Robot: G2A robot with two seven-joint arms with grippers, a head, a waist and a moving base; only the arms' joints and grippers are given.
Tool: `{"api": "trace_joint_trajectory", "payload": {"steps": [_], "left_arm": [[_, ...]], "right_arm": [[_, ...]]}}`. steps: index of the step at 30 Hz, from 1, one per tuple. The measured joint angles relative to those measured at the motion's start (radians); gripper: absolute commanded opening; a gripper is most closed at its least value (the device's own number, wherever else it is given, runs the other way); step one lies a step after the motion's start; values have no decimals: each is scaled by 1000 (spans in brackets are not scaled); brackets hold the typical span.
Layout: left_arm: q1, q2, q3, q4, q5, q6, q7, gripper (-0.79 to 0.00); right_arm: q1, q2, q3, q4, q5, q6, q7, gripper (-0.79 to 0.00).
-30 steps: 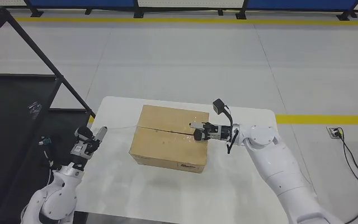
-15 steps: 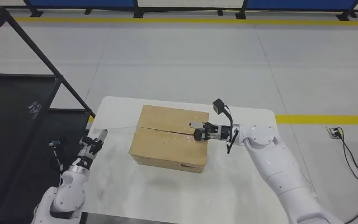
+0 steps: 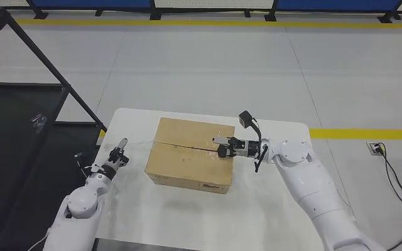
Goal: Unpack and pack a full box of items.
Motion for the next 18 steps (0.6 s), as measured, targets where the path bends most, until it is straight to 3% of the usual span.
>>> {"api": "trace_joint_trajectory", "payload": {"steps": [12, 18], "left_arm": [[-185, -26, 83, 250, -94, 33, -82, 0], [-239, -43, 96, 337, -176, -18, -79, 0]], "right_arm": [[0, 0, 0, 0, 0, 0, 0, 0], [0, 0, 0, 0, 0, 0, 0, 0]]}}
